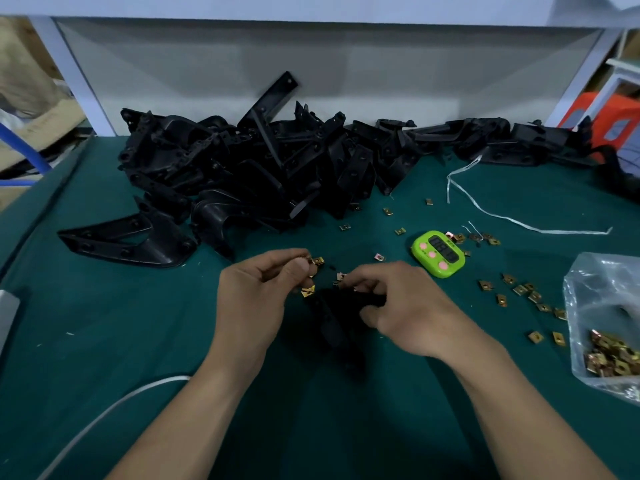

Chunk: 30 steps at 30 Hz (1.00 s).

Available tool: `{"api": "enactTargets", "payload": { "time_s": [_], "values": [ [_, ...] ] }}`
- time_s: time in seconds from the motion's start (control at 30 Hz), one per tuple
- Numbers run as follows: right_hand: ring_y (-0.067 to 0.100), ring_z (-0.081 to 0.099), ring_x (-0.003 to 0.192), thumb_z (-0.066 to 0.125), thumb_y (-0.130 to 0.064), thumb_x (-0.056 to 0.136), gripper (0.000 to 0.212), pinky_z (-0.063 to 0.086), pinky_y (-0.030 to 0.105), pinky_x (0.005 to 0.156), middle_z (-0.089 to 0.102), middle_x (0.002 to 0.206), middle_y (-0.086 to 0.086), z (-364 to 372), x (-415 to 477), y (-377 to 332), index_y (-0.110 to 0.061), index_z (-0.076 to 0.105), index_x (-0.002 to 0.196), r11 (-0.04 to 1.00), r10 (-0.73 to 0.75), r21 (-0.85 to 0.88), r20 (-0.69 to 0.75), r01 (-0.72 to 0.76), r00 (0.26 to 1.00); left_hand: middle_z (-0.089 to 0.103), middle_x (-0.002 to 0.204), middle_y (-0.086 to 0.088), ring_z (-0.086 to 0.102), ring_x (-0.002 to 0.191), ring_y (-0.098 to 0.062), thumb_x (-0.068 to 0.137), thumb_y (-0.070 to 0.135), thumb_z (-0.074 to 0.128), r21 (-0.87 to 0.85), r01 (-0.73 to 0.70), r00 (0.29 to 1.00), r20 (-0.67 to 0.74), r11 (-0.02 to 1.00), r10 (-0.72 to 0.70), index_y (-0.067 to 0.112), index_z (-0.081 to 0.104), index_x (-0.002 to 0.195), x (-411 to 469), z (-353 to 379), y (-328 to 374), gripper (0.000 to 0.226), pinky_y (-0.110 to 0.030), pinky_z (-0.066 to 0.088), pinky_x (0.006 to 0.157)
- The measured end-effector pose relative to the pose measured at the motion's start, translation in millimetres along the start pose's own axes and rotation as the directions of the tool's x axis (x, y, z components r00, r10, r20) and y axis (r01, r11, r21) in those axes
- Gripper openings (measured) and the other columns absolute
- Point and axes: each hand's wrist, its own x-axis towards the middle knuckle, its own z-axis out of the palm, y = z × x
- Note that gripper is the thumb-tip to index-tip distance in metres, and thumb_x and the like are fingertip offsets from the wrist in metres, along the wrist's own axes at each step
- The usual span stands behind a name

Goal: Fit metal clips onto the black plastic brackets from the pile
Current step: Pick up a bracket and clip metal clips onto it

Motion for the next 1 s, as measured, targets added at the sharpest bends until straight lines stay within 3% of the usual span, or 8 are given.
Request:
{"api": "enactTargets", "payload": {
  "time_s": [0.1,0.17,0.23,0.33,0.53,0.67,0.87,1.0],
  "values": [
    [-0.001,0.060,0.075,0.060,-0.013,0.088,0.032,0.043,0.015,0.060,0.066,0.078,-0.021,0.4,3.0,4.6,-0.040,0.068,0.102,0.999,0.032,0.017,-0.080,-0.030,0.996,0.079,0.085,-0.003,0.074,0.079,-0.009,0.088,0.006,0.075,0.033,-0.018,1.000,0.016,0.999,0.017,0.022,0.082,0.089,1.1,-0.1,-1.1,0.017,-0.012,0.052,0.068],
    [0.006,0.057,0.066,0.057,-0.029,0.093,0.008,0.040,0.027,0.056,0.062,0.071,-0.015,5.0,2.8,2.8,-0.033,0.064,0.091,0.991,0.052,-0.111,-0.218,-0.078,0.975,0.079,0.086,-0.002,0.073,0.081,-0.008,0.085,-0.001,0.076,0.056,-0.012,0.999,0.052,0.998,0.010,0.024,0.083,0.086,0.2,1.3,-1.4,0.026,-0.014,0.054,0.073],
    [0.018,0.051,0.059,0.051,-0.046,0.095,0.029,0.034,0.031,0.054,0.055,0.061,-0.009,13.6,2.5,1.1,-0.024,0.060,0.077,0.947,0.063,-0.266,-0.397,-0.181,0.916,0.079,0.086,-0.001,0.071,0.079,-0.007,0.085,-0.004,0.075,0.080,0.012,0.997,0.077,0.997,-0.018,0.024,0.083,0.087,-1.6,2.5,-0.6,0.030,-0.014,0.053,0.073],
    [0.018,0.039,0.047,0.041,-0.057,0.097,0.055,0.025,0.033,0.052,0.046,0.050,-0.007,21.0,7.9,-1.4,-0.018,0.052,0.060,0.926,0.142,-0.218,-0.556,-0.308,0.819,0.079,0.083,-0.005,0.071,0.072,-0.012,0.087,0.003,0.074,0.097,0.076,0.985,0.145,0.992,-0.090,0.025,0.083,0.090,-5.0,3.3,1.9,0.024,-0.017,0.053,0.064],
    [0.017,0.036,0.046,0.032,-0.060,0.101,0.063,0.028,0.033,0.059,0.044,0.049,-0.005,28.4,24.0,1.6,-0.018,0.050,0.057,0.916,0.251,-0.132,-0.547,-0.378,0.798,0.077,0.076,-0.010,0.074,0.069,-0.017,0.086,0.001,0.074,0.157,0.175,0.946,0.248,0.972,-0.210,0.021,0.080,0.080,-11.7,11.3,2.0,0.022,-0.020,0.055,0.058],
    [0.012,0.031,0.045,0.033,-0.056,0.101,0.061,0.023,0.032,0.052,0.042,0.047,-0.006,29.5,27.3,3.8,-0.018,0.047,0.055,0.909,0.265,-0.130,-0.553,-0.396,0.790,0.076,0.075,-0.013,0.074,0.069,-0.019,0.085,-0.001,0.074,0.150,0.202,0.943,0.237,0.968,-0.233,0.013,0.078,0.076,-10.7,12.1,0.2,0.018,-0.020,0.054,0.058],
    [0.011,0.025,0.045,0.033,-0.051,0.102,0.057,0.030,0.033,0.060,0.036,0.047,-0.007,32.1,27.0,1.1,-0.019,0.048,0.058,0.900,0.266,-0.158,-0.541,-0.407,0.798,0.075,0.072,-0.012,0.072,0.067,-0.016,0.083,-0.002,0.076,0.139,0.235,0.942,0.211,0.962,-0.261,0.015,0.080,0.074,-10.9,13.9,-1.0,0.020,-0.020,0.055,0.059],
    [0.024,0.033,0.048,0.033,-0.049,0.102,0.053,0.031,0.033,0.061,0.048,0.053,-0.004,35.4,26.3,-2.3,-0.021,0.046,0.060,0.904,0.241,-0.171,-0.555,-0.392,0.797,0.075,0.071,-0.014,0.072,0.065,-0.019,0.081,-0.003,0.077,0.097,0.284,0.940,0.169,0.954,-0.297,0.015,0.080,0.076,-9.8,13.7,0.0,0.019,-0.020,0.055,0.057]
  ]
}}
